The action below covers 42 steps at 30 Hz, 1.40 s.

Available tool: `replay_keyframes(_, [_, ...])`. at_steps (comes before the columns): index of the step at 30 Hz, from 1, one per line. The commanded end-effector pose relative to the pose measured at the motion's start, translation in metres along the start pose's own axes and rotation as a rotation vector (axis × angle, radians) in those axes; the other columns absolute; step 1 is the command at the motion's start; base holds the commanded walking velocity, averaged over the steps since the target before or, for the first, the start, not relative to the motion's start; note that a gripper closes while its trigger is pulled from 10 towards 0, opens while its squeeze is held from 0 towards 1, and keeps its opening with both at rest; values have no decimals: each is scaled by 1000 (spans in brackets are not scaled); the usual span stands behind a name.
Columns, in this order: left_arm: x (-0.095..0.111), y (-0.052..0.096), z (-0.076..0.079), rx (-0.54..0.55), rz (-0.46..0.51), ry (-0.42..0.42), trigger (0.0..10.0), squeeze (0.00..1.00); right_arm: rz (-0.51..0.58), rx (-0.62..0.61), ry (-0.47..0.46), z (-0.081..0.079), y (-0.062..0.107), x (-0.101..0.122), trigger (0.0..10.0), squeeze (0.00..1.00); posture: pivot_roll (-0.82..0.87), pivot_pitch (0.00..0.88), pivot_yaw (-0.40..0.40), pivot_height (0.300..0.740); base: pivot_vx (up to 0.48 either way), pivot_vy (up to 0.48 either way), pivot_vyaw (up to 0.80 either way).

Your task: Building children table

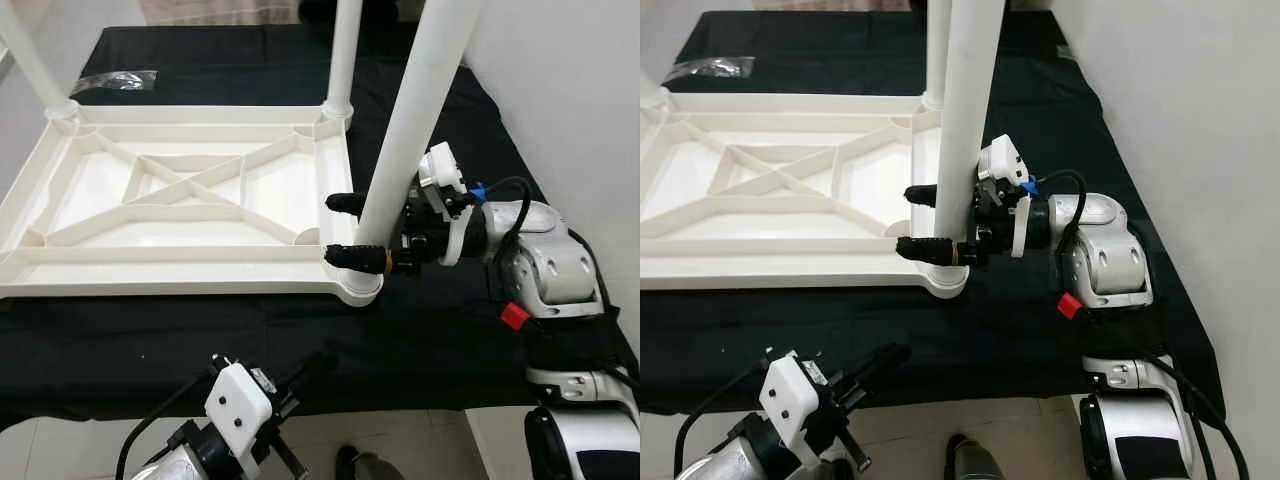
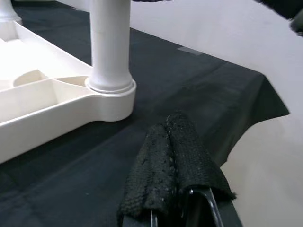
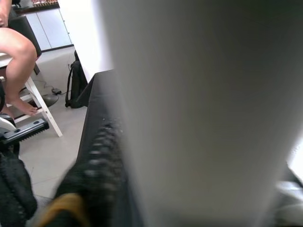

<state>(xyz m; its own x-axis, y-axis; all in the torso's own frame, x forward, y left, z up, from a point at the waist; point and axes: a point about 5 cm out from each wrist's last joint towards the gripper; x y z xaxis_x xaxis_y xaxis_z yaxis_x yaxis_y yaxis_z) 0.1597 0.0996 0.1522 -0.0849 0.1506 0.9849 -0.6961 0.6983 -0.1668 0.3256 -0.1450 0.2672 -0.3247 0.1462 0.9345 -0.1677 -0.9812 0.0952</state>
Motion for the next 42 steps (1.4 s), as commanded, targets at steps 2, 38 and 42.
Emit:
replay_keyframes(2, [-1,3,4,-21,-18,20,10000,0,-3,39,10,1,1,-1,0,0,91,292,-52,740,0,0,0])
replay_keyframes(38, [0,-2,-5,3,-4,17,10000,0,81,-444,-224,-44,-46,-7,10000,953,53,269,-59,740,0,0,0])
replay_keyframes(42, [1,-2,-4,4,-1,18,10000,0,90,-332,-114,-39,-32,6,10000,0,56,277,-60,740,0,0,0])
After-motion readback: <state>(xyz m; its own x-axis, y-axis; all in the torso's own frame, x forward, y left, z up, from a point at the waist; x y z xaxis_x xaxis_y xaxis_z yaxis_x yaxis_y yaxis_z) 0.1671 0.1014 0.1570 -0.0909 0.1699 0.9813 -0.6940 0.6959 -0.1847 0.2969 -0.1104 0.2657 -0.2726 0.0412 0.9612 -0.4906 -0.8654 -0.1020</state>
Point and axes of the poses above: a point about 5 cm out from each wrist's last joint towards the gripper, its own y axis pointing back from the gripper into the wrist, its own x axis along the axis of the wrist's last joint, z = x × y, and after that the axes turned 9 degrees about y, right-handed
